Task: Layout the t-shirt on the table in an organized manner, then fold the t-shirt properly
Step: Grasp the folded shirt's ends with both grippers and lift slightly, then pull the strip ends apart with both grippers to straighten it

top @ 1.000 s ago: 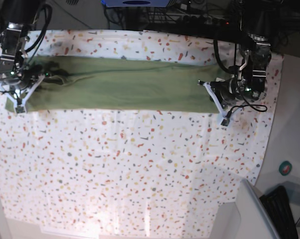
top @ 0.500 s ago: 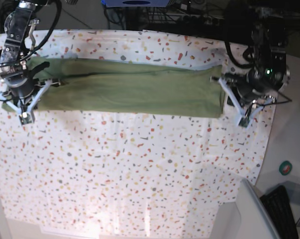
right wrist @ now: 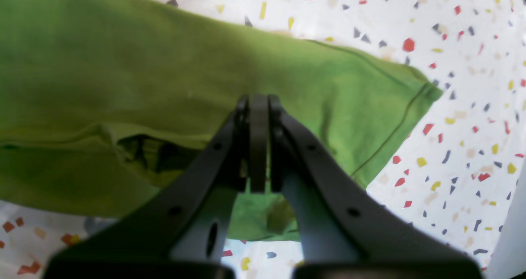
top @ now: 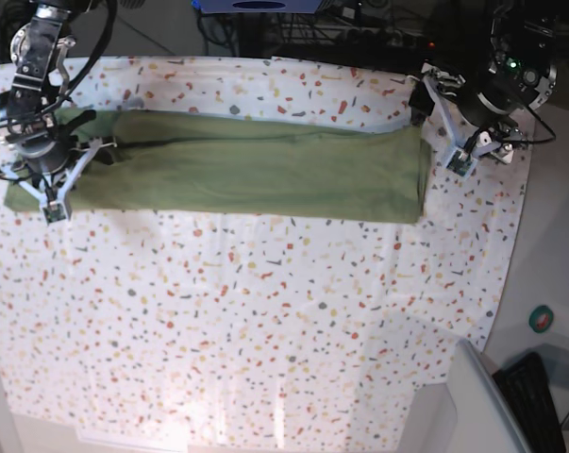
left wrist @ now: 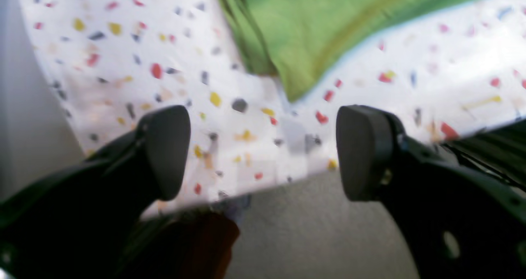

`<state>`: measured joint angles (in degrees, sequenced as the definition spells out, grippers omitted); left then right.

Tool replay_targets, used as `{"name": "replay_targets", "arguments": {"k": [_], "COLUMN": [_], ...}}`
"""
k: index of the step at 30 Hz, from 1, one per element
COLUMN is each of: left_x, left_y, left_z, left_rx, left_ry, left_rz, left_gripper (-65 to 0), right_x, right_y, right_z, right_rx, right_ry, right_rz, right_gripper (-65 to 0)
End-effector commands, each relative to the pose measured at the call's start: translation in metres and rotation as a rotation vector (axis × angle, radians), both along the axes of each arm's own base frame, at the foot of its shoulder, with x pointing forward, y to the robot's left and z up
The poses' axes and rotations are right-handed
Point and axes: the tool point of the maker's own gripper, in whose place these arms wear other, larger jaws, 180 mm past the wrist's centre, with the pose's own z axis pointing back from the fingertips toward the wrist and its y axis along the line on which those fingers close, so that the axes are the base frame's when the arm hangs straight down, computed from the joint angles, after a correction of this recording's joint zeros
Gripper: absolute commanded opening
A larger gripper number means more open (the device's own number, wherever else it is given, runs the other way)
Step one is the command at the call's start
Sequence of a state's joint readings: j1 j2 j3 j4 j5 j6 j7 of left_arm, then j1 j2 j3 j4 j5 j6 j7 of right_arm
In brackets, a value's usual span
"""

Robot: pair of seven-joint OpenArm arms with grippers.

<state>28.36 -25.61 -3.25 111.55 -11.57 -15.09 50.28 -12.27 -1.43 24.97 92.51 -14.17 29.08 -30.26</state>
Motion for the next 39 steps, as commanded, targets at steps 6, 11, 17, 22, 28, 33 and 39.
{"name": "replay_targets", "arguments": {"k": [6, 11, 17, 22, 28, 33, 39], "left_x": [0.018, 0.009, 0.006, 0.011, 0.021, 0.024, 0.018], "left_y": [-0.024, -0.034, -0.019, -0.014, -0.01, -0.01, -0.014], "left_z": [-0.004, -0.021, -0.041, -0.041, -0.044, -0.049, -0.056], "left_rx": [0.038, 0.113, 0.144, 0.159, 0.161, 0.166, 0.165], "left_ry": [-0.031, 0.004, 0.064, 0.059, 0.057, 0.07, 0.093], "left_rz": [-0.119, -0.206, -0.188, -0.183, -0.169, -0.171, -0.191], "left_gripper": [-18.8, -18.4, -19.4, -19.6, -19.9, -36.0, -37.0], "right_x": [0.006, 0.006, 0.006, 0.006, 0.005, 0.004, 0.005], "right_y": [-0.002, -0.003, -0.003, -0.003, -0.003, -0.004, -0.003], "right_z": [0.007, 0.008, 0.008, 0.008, 0.006, 0.006, 0.006], "right_rx": [-0.004, -0.004, -0.004, -0.004, -0.005, -0.005, -0.005], "right_ry": [-0.034, -0.034, -0.034, -0.034, -0.028, -0.028, -0.028], "right_rz": [0.001, -0.001, -0.001, -0.001, -0.003, -0.006, -0.003], "right_gripper": [-61.7, -61.4, -61.4, -61.4, -61.4, -61.4, -61.4]}}
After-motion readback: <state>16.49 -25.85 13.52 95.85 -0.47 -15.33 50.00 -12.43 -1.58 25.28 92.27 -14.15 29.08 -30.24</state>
